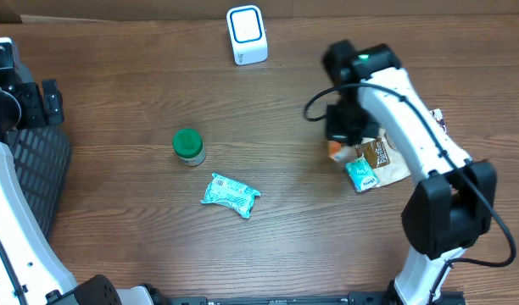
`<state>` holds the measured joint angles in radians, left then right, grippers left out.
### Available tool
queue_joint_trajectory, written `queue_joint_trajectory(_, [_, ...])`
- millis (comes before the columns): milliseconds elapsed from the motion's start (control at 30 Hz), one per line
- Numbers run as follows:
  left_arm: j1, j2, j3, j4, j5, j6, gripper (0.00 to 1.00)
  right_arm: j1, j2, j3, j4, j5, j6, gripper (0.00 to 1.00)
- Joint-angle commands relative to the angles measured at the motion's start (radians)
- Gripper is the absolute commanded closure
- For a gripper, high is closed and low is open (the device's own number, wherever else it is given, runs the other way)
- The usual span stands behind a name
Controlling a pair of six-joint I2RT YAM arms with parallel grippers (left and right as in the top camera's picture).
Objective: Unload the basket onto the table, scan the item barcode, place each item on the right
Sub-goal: 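Lower the orange pack onto the right pile and release, then move the right gripper left to the light-blue wipes pack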
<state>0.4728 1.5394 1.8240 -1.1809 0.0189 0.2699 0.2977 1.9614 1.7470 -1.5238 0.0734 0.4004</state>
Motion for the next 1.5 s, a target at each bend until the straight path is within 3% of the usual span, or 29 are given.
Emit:
queue_joint_trajectory(0, [-0.002, 0.005, 0.004, 0.003, 0.000, 0.022, 0.00, -0.115, -0.002, -0.080, 0.013, -0.032, 0.048, 0.96])
queue_joint_trajectory(233, [-0.002, 0.005, 0.004, 0.003, 0.000, 0.022, 0.00, -0.260, -0.002, -0.123, 0.022, -0.031, 0.035, 0.96])
queue_joint_trajectory(333, [-0.002, 0.005, 0.004, 0.003, 0.000, 0.022, 0.00, -0.306, -0.002, -0.123, 0.021, -0.031, 0.011, 0.83])
queue_joint_trajectory(467, [-0.002, 0.005, 0.004, 0.003, 0.000, 0.022, 0.00, -0.335, -0.002, -0.123, 0.023, -0.031, 0.011, 0.59])
queue_joint_trajectory(600, [-0.002, 0.005, 0.004, 0.003, 0.000, 0.022, 0.00, -0.339, -0.002, -0.123, 0.019, -0.032, -0.007, 0.50])
queue_joint_trajectory(733, [-0.002, 0.005, 0.004, 0.003, 0.000, 0.022, 0.00, -0.336, -0.002, -0.122, 0.002, -0.080, -0.063, 0.50])
queue_joint_trajectory(967, [-0.002, 0.005, 0.004, 0.003, 0.000, 0.022, 0.00, -0.266, -0.019, -0.111, 0.013, -0.566, -0.432, 0.53])
queue_joint_trajectory(1067, [-0.002, 0.005, 0.004, 0.003, 0.000, 0.022, 0.00, -0.179, -0.020, -0.111, 0.033, -0.663, -0.518, 0.53])
queue_joint_trajectory(1200, [-0.002, 0.005, 0.004, 0.003, 0.000, 0.022, 0.00, -0.038, -0.020, -0.111, 0.089, -0.662, -0.505, 0.57])
queue_joint_trajectory(1233, [-0.002, 0.005, 0.004, 0.003, 0.000, 0.022, 0.00, 0.004, -0.020, -0.111, 0.116, -0.661, -0.488, 0.65])
queue_joint_trajectory(1267, [-0.002, 0.005, 0.004, 0.003, 0.000, 0.022, 0.01, 0.041, -0.020, -0.111, 0.146, -0.658, -0.461, 0.82])
queue_joint_trajectory(1300, [-0.002, 0.005, 0.004, 0.003, 0.000, 0.022, 0.00, 0.076, -0.020, -0.112, 0.177, -0.659, -0.424, 0.92])
queue_joint_trajectory(1333, [-0.002, 0.005, 0.004, 0.003, 0.000, 0.022, 0.00, 0.105, -0.020, -0.113, 0.201, -0.658, -0.387, 0.96])
queue_joint_trajectory(1467, [-0.002, 0.005, 0.004, 0.003, 0.000, 0.022, 0.00, 0.271, -0.019, -0.148, 0.310, -0.554, -0.209, 0.96])
